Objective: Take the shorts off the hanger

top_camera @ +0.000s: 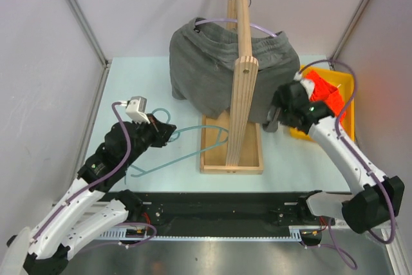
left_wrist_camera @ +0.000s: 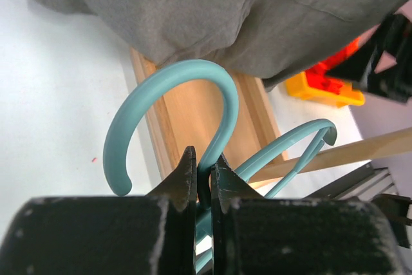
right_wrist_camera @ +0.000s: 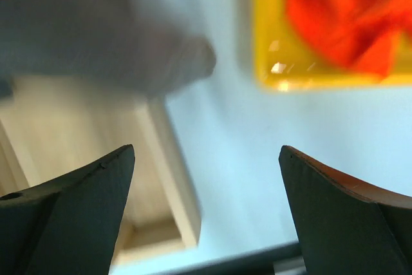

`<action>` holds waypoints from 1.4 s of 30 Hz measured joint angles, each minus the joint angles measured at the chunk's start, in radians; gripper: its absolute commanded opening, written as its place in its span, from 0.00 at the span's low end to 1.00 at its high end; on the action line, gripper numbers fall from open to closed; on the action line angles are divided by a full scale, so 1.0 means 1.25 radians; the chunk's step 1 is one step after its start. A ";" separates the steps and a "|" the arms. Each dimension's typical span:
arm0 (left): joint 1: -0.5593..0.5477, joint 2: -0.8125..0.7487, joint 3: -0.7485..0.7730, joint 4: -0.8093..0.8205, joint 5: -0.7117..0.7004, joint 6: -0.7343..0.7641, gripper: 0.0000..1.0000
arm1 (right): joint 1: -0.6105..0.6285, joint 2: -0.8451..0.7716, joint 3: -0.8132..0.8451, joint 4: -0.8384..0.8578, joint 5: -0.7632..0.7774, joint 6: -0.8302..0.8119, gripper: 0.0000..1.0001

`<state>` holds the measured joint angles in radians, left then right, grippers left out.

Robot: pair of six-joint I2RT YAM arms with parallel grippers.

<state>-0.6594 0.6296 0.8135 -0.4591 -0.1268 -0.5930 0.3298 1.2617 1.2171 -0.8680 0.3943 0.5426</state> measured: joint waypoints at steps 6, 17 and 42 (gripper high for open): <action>0.000 0.084 0.041 -0.006 -0.001 0.030 0.00 | 0.176 -0.141 -0.148 -0.015 -0.055 0.061 0.98; 0.000 0.261 0.133 0.040 0.102 0.089 0.00 | 0.194 -0.459 -0.364 0.128 -0.265 0.029 0.97; 0.011 0.465 0.257 0.219 0.493 0.122 0.00 | 0.023 -0.478 -0.374 0.409 -0.799 -0.238 0.61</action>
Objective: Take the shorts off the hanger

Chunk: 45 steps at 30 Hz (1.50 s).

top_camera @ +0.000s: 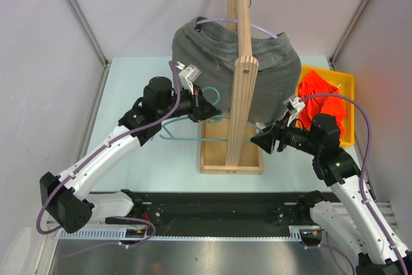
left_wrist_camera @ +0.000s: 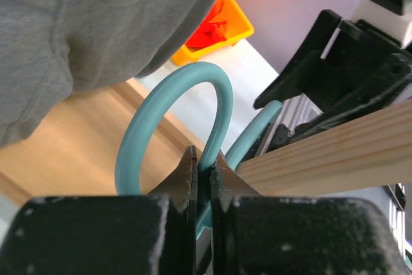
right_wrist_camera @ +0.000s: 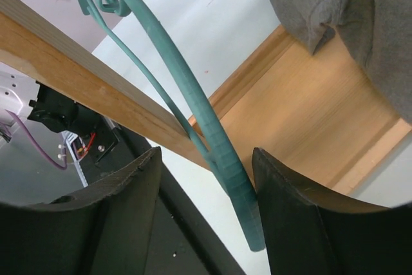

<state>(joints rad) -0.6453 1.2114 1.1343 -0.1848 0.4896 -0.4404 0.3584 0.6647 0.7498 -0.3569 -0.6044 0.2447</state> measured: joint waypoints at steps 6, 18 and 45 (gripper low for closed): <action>0.000 0.001 0.000 0.037 0.050 -0.024 0.00 | -0.001 0.011 0.000 0.023 -0.001 -0.030 0.62; 0.014 0.013 0.001 0.079 0.091 -0.029 0.03 | 0.010 0.020 0.000 0.061 -0.030 -0.094 0.00; -0.004 -0.407 -0.053 -0.129 -0.262 0.005 0.90 | -0.013 -0.267 -0.002 -0.045 0.116 -0.244 0.00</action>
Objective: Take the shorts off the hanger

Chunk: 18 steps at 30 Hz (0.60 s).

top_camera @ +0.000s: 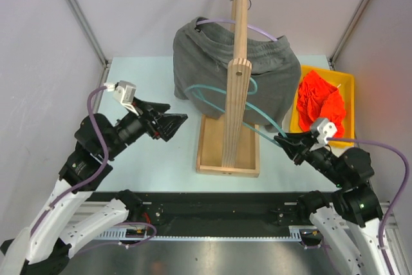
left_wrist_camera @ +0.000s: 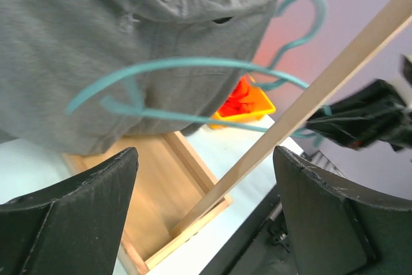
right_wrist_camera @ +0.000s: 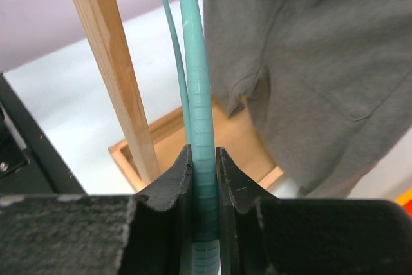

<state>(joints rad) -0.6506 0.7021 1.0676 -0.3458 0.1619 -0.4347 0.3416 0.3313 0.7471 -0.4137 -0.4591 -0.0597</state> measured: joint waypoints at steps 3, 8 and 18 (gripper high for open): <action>0.000 -0.021 -0.010 -0.015 -0.037 0.001 0.91 | 0.000 -0.057 0.002 0.000 0.031 0.005 0.00; 0.000 -0.017 -0.021 -0.026 -0.063 0.000 0.92 | 0.000 -0.066 0.049 0.011 0.070 0.005 0.00; 0.000 -0.009 -0.033 -0.038 -0.062 -0.001 0.93 | 0.001 0.024 0.169 0.084 0.099 -0.019 0.00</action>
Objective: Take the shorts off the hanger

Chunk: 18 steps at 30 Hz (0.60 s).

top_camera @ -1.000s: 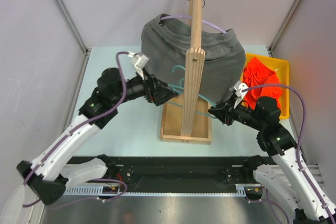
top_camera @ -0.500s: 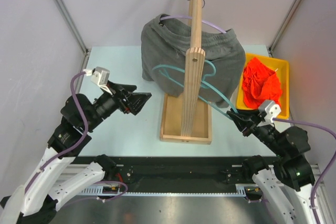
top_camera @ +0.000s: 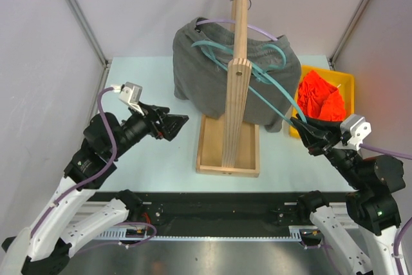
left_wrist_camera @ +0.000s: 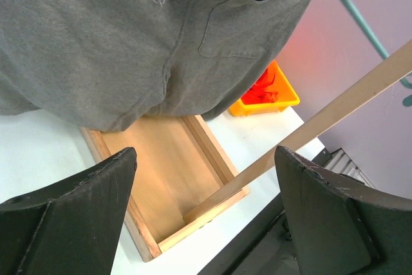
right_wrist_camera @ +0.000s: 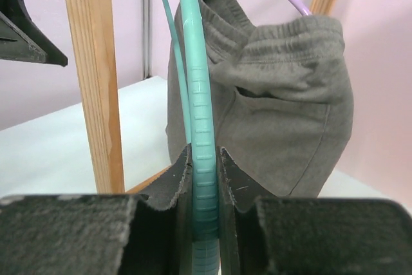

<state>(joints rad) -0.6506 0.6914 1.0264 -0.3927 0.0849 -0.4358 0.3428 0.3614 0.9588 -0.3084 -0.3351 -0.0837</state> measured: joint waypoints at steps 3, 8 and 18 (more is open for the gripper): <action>0.000 -0.002 0.000 -0.006 -0.002 0.000 0.93 | 0.000 0.021 0.020 0.008 -0.025 -0.027 0.00; 0.000 -0.014 0.000 -0.018 -0.003 0.001 0.93 | 0.000 0.063 0.043 0.013 -0.098 -0.076 0.00; 0.000 -0.030 0.000 -0.030 -0.004 0.001 0.93 | 0.000 0.116 0.074 0.011 -0.156 -0.124 0.00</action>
<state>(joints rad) -0.6506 0.6544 1.0264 -0.4305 0.0799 -0.4351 0.3428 0.5068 1.0512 -0.2947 -0.5297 -0.2386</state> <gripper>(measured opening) 0.926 0.177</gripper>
